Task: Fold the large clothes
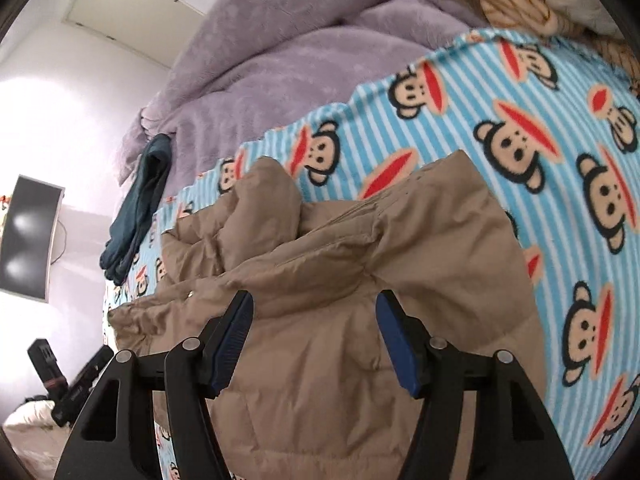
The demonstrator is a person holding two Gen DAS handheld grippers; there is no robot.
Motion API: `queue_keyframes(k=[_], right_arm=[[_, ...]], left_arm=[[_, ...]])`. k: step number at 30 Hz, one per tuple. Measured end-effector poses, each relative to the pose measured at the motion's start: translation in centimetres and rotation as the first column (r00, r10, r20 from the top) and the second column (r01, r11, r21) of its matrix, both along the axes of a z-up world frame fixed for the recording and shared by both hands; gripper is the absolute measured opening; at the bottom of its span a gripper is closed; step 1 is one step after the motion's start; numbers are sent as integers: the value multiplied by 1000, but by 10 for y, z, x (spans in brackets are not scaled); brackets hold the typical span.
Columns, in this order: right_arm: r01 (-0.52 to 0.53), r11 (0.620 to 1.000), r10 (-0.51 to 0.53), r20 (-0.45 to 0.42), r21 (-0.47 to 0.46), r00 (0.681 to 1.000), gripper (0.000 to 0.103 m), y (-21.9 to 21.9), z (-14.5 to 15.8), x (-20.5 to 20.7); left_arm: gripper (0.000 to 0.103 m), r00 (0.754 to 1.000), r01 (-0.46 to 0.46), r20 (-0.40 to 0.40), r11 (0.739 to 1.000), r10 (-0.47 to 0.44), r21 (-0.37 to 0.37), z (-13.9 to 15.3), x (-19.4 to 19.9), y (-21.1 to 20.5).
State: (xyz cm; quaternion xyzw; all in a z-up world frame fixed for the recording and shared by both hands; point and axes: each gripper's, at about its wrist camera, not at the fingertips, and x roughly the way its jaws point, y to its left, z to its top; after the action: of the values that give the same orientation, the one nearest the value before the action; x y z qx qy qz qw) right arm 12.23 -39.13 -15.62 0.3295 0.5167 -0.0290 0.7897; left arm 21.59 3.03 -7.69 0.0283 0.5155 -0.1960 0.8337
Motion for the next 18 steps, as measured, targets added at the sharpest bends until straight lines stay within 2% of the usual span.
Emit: queue_keyframes(k=[1, 2, 3, 5, 7, 8, 9, 10, 14, 18], right_arm=[[-17, 1000, 17, 4, -7, 1000, 58, 5, 2, -4], [-37, 999, 37, 2, -21, 999, 28, 9, 2, -5], [-83, 995, 83, -18, -54, 996, 15, 19, 0, -5], [-142, 985, 138, -54, -98, 989, 15, 28, -11, -2], [-167, 974, 155, -89, -151, 984, 15, 32, -25, 0], [-160, 967, 142, -101, -196, 985, 15, 28, -32, 2], [-145, 963, 125, -103, -225, 987, 10, 22, -37, 4], [-127, 964, 107, -100, -234, 989, 11, 14, -42, 6], [-42, 969, 24, -75, -242, 997, 5, -19, -58, 18], [13, 970, -30, -64, -244, 998, 3, -32, -79, 31]], left_arm=[[94, 1000, 7, 1, 1000, -7, 1, -1, 1, -2], [79, 1000, 24, -5, 1000, -24, 10, -6, 3, -5], [67, 999, 41, -28, 999, -40, 36, -15, 7, -11], [63, 998, 47, -48, 994, -42, 96, -36, 14, -21], [63, 1000, 26, -19, 988, -23, 154, -54, 22, -25], [63, 1000, 6, -17, 988, -4, 153, -62, 27, -23], [63, 1000, -17, -13, 990, 19, 143, -68, 32, -21], [63, 999, -34, -8, 990, 35, 138, -73, 36, -20], [63, 999, -48, 28, 989, 44, 141, -91, 49, -26], [64, 998, -54, 35, 992, 51, 118, -104, 59, -31]])
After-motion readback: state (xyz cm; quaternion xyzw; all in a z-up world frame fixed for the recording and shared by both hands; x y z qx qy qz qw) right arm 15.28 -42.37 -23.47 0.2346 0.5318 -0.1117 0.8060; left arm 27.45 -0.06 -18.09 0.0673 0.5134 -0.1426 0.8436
